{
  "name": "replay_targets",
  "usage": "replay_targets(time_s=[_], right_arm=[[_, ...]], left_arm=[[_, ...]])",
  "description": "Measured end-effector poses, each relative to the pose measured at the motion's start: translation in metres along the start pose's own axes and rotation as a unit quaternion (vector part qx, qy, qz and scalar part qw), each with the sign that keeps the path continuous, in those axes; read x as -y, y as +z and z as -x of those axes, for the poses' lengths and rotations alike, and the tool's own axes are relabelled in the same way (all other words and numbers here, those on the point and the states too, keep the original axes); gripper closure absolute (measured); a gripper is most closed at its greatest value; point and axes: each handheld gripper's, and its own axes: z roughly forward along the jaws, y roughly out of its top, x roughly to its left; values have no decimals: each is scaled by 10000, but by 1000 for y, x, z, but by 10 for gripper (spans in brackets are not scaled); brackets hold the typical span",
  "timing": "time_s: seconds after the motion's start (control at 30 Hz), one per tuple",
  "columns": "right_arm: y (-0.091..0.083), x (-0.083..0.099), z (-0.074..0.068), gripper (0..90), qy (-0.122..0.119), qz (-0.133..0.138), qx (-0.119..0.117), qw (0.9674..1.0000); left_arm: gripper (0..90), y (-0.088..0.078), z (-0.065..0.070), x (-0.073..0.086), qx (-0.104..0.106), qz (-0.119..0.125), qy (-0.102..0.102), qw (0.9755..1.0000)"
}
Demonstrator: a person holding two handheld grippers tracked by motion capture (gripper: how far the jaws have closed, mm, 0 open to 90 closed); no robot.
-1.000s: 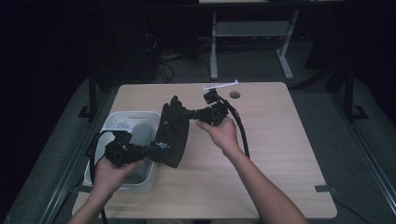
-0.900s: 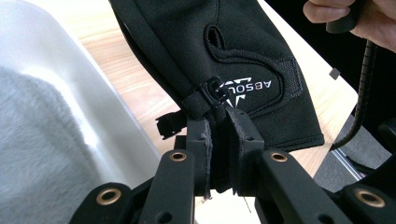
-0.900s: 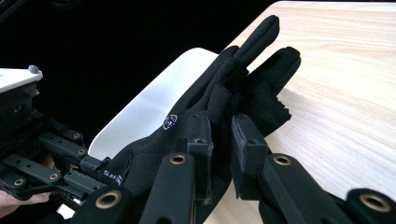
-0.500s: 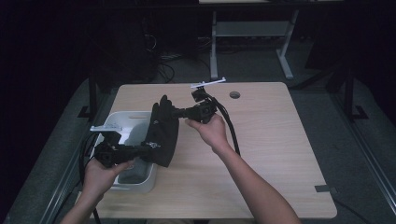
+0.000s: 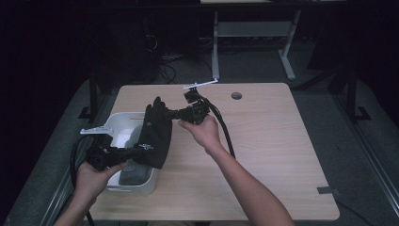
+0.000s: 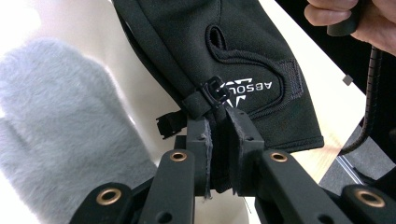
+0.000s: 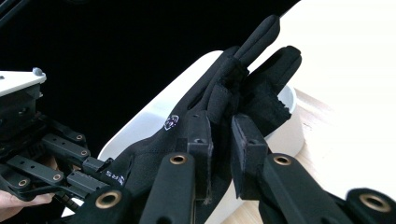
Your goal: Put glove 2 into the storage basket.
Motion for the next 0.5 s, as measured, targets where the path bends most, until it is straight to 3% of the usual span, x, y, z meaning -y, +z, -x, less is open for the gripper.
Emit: replay_targets(time_s=[0.5], right_arm=[[18, -2, -6, 791, -21, -41, -112, 9999]], left_arm=[[803, -11, -10, 9, -61, 61, -121, 9999]])
